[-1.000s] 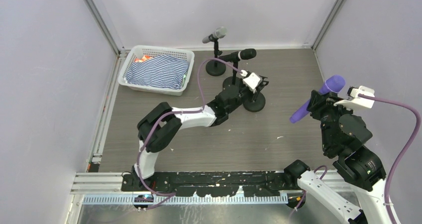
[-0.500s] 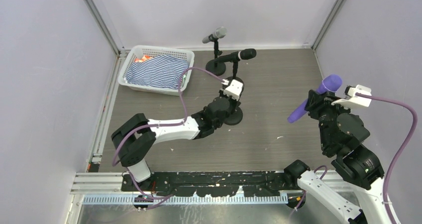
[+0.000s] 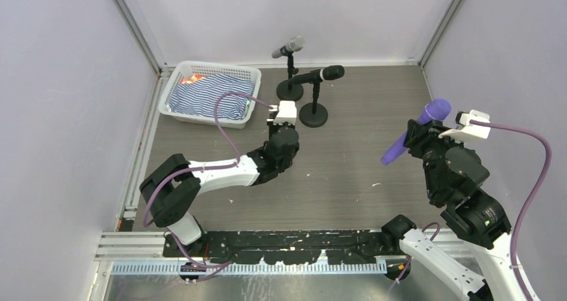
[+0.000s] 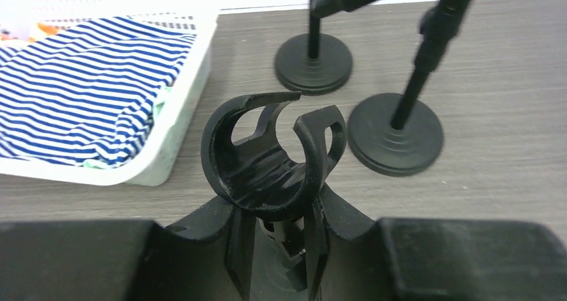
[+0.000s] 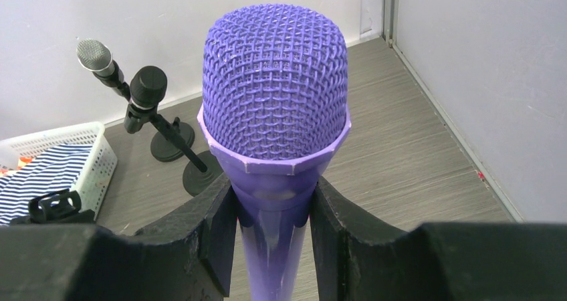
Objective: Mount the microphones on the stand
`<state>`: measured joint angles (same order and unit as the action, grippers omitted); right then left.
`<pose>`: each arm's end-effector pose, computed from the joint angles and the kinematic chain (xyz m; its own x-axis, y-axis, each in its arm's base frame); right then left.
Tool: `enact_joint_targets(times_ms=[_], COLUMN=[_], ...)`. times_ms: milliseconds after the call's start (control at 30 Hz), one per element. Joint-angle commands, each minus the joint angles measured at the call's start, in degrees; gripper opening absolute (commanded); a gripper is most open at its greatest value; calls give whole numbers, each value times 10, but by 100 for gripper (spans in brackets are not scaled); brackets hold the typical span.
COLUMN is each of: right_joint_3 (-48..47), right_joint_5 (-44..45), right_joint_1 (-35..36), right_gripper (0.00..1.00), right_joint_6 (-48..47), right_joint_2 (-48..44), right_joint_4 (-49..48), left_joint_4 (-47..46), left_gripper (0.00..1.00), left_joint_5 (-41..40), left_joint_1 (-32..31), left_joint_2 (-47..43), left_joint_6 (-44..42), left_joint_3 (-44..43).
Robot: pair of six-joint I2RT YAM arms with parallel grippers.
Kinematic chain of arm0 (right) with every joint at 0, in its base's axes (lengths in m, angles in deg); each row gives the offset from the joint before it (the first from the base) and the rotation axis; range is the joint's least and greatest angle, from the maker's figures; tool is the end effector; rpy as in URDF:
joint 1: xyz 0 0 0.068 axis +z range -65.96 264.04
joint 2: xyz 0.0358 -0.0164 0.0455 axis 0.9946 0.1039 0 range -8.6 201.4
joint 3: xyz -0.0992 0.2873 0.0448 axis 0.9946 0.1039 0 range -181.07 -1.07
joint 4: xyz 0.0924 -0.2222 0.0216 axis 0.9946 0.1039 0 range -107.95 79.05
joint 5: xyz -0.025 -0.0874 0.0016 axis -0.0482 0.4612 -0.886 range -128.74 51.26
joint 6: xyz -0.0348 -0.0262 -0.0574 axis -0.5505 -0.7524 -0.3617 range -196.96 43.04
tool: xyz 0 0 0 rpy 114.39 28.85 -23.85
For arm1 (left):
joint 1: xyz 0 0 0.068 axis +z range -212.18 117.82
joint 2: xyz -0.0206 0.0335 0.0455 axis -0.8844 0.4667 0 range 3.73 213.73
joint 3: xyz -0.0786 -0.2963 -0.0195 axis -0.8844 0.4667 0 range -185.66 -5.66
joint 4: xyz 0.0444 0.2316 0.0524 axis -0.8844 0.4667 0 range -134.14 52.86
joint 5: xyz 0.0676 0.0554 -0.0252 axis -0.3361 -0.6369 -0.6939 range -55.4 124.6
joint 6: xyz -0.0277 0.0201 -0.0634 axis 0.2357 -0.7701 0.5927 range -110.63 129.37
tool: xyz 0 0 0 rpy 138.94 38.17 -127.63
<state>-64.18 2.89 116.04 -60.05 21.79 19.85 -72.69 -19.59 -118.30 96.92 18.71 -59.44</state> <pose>0.0512 -0.0148 0.4260 -0.0239 0.2415 -0.9701 0.1796 0.9556 0.2334 0.2377 -0.2673 0.2963 -0.1104 -0.0060 -0.9939 0.0242 0.9997 -0.0087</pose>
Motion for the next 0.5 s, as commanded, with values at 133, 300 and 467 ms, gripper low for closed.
enact_joint_targets(times_ms=[133,300,467], right_joint_3=[-6,-4,0], right_joint_5=[-4,-7,-15], right_joint_1=[-2,-2,-1], right_gripper=[4,4,4], right_joint_6=[9,11,10], right_joint_2=[4,6,13], right_joint_4=[-19,-19,-27], left_joint_4=[43,5,-66], left_gripper=[59,95,100], left_joint_5=[10,102,195], left_joint_1=[26,26,26], left_joint_2=[-14,-57,-142], left_joint_6=[-14,-16,-31], left_joint_3=[3,57,156])
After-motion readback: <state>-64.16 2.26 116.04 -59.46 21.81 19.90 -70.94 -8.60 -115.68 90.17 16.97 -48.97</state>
